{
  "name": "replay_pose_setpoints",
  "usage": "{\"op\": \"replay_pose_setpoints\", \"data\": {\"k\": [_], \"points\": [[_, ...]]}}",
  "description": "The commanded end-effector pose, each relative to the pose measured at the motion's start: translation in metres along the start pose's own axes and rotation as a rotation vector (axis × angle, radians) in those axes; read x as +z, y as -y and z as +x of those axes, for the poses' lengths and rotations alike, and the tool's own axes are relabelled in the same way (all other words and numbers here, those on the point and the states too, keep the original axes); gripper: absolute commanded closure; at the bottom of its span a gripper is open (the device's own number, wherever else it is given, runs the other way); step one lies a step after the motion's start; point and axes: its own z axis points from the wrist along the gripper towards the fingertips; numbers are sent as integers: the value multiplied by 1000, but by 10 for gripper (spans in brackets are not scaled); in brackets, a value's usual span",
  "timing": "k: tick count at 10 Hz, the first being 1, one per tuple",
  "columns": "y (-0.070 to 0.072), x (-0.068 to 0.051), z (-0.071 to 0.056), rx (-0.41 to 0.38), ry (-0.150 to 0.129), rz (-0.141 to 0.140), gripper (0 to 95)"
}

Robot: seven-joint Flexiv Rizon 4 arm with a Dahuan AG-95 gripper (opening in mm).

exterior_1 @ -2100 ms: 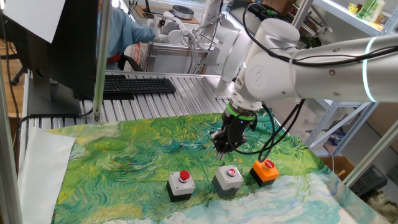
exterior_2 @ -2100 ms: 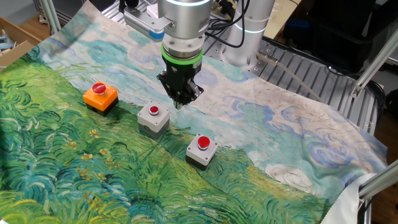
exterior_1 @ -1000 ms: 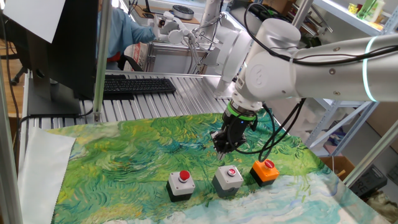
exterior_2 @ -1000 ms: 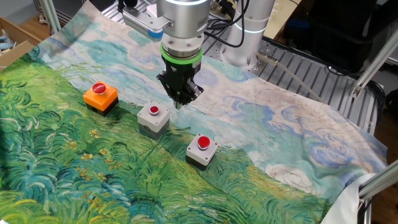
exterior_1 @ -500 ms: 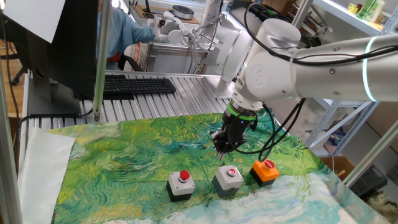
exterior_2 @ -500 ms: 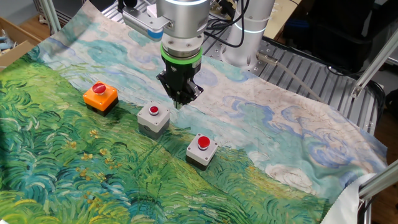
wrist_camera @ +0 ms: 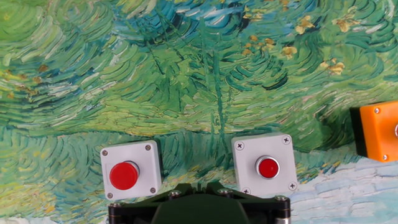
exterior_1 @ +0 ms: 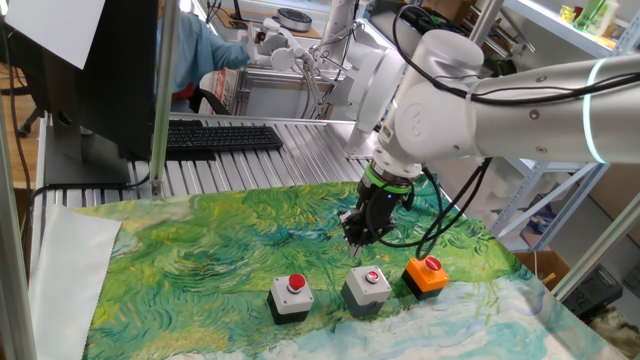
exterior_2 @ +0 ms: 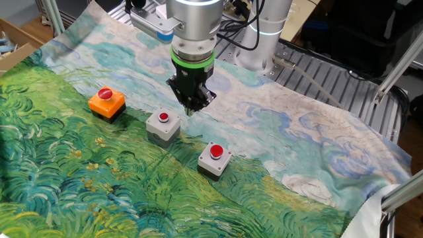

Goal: Press three buttons from left to right in sequence

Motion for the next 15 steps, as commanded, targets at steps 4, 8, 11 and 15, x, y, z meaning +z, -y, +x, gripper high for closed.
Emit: {"op": "replay_pose_setpoints", "data": {"k": [4, 8, 11, 15], "points": [[13, -18, 7, -102, -7, 30, 950], [47, -14, 5, -166, -1, 57, 950], [58, -18, 1, -181, -1, 75, 950], [71, -34, -12, -204, -8, 90, 950]]}}
